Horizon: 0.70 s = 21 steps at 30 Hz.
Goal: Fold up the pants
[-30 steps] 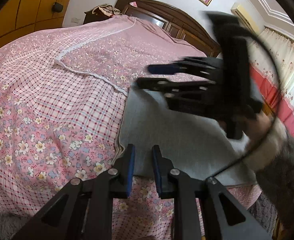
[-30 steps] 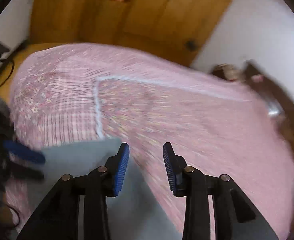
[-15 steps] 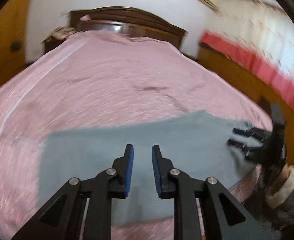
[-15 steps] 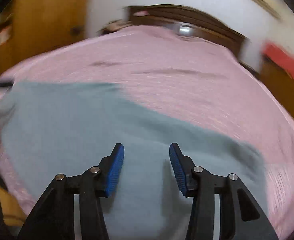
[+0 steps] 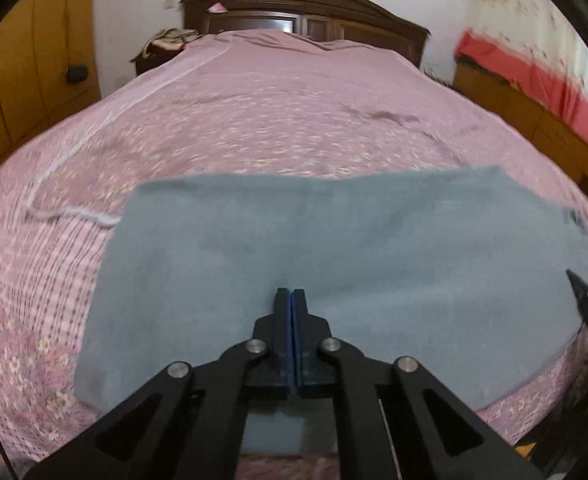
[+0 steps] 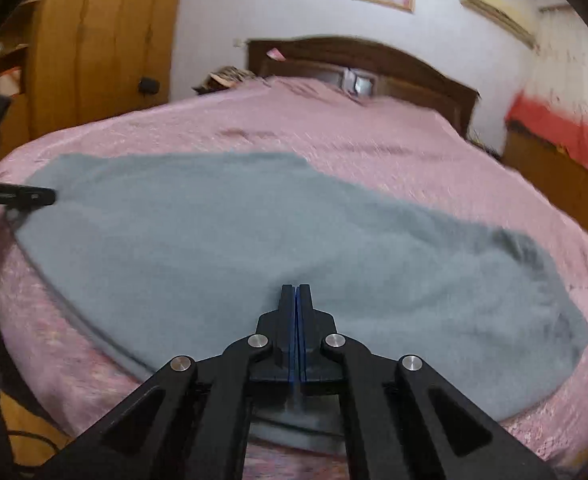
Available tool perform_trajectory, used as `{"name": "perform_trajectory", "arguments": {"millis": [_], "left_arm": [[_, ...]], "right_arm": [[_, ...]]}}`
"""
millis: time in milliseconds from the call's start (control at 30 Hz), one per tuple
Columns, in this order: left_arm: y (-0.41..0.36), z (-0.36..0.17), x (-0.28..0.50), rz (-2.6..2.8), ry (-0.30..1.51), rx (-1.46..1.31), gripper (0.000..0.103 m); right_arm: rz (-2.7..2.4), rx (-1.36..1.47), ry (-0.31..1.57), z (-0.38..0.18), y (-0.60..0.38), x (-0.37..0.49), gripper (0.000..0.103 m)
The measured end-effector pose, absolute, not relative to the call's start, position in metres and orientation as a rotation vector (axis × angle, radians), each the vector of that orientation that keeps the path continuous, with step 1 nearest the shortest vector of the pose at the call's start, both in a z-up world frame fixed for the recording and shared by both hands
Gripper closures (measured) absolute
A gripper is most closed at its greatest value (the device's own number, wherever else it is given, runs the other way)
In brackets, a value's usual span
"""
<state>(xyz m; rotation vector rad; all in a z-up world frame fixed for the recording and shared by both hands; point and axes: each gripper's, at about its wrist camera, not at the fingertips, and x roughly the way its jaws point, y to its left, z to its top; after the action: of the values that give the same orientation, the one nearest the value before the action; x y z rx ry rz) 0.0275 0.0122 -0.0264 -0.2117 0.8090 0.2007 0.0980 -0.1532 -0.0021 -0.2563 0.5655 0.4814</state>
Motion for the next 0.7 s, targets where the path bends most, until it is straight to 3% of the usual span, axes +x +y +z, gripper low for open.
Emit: {"name": "perform_trajectory", "arguments": {"millis": [233,500,633,700], "left_arm": [[-0.026,-0.008,0.022,0.161,0.787,-0.096,0.1],[-0.056,-0.004,0.036,0.103,0.771,-0.122,0.1],[-0.105,0.006,0.037,-0.053,0.734,-0.094,0.1],[-0.125,-0.001,0.04,-0.121,0.755,-0.086,0.1]], "right_arm": [[0.638,-0.161,0.708,-0.032,-0.116,0.073,0.099],[0.611,-0.199,0.498,-0.001,-0.132,0.06,0.098],[0.693,-0.08,0.71,-0.029,-0.132,0.086,0.098],[0.732,-0.104,0.703,-0.031,-0.123,0.074,0.099]]}}
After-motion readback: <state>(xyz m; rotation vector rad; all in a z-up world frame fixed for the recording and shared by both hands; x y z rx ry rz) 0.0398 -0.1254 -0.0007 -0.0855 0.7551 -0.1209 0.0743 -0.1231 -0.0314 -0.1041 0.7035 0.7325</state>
